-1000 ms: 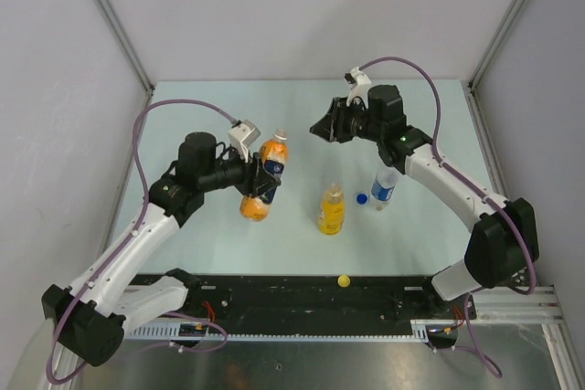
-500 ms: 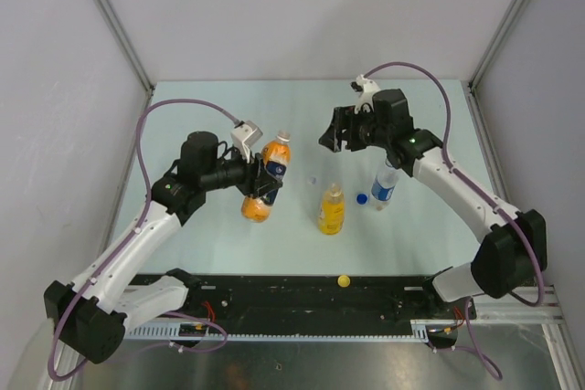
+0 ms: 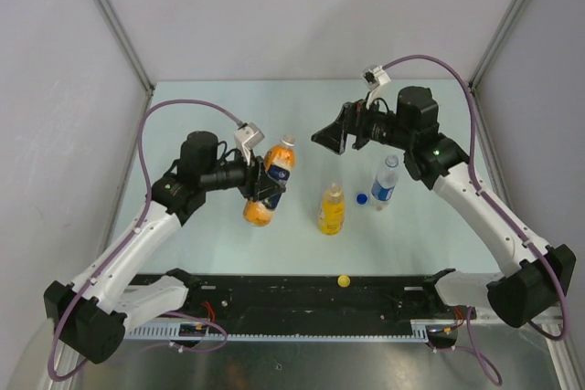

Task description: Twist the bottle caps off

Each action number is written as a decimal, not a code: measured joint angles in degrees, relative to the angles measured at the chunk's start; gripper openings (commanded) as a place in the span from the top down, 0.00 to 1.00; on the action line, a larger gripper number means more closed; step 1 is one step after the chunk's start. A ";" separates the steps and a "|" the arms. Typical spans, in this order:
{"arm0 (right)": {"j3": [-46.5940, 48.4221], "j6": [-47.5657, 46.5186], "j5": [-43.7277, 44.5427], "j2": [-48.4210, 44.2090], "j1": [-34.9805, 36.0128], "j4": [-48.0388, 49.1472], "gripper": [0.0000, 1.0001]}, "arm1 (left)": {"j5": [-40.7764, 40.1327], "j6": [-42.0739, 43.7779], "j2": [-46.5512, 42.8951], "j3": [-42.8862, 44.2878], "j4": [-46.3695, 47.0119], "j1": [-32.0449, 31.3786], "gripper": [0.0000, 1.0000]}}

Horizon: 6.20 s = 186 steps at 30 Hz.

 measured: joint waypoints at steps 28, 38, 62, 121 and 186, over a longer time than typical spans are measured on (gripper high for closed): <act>-0.42 18.16 -18.21 8.76 9.38 31.26 0.75 | 8.59 0.00 -6.36 0.20 1.62 0.04 1.00; -0.42 14.84 -17.90 8.76 9.73 31.19 1.00 | 8.13 -0.37 -6.97 0.20 0.92 0.04 0.58; -0.44 -4.33 5.05 7.10 12.98 15.08 1.00 | -4.00 -0.28 -13.31 0.17 2.54 0.00 0.00; -17.40 -18.45 33.81 12.68 9.09 31.82 0.17 | -6.23 0.83 -10.12 -2.29 2.69 0.00 0.01; -17.44 1.16 27.89 -14.62 -23.02 13.75 0.01 | -49.37 -4.63 -8.41 -2.45 2.36 0.00 0.00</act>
